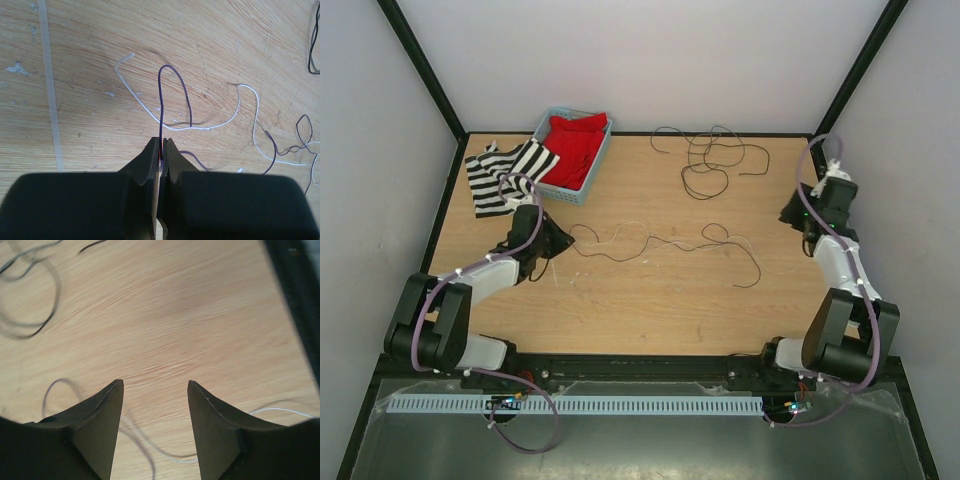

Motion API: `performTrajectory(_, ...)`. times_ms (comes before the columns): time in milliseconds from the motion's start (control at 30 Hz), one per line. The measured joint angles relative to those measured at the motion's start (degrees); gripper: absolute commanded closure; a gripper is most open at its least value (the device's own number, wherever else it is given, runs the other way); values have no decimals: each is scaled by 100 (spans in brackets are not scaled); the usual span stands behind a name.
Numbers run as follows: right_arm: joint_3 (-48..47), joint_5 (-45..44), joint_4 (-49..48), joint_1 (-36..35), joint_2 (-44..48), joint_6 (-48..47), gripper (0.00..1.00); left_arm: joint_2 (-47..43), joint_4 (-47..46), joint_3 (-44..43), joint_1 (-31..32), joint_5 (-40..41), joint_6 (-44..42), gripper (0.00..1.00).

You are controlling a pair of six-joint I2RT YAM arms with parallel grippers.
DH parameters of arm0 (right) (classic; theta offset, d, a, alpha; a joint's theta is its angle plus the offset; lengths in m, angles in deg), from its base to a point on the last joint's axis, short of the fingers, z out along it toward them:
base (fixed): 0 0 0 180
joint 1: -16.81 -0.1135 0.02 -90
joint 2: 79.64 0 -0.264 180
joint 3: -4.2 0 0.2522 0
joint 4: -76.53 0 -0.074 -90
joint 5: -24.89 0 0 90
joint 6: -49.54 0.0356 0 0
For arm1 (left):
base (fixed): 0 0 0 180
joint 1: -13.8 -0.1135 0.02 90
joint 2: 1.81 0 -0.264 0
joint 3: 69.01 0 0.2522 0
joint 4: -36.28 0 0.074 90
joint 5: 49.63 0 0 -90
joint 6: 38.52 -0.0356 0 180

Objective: Zip-tie the wires
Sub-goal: Straighten the cable at the center of the board.

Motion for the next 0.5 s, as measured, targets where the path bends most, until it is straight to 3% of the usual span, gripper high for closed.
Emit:
performTrajectory(300,614,566,-50,-1910,361,-367,31,0,-46,0,52,39,-22,95)
performTrajectory(500,922,645,-118,-2474,79,-595,31,0,-87,7,83,72,-26,96)
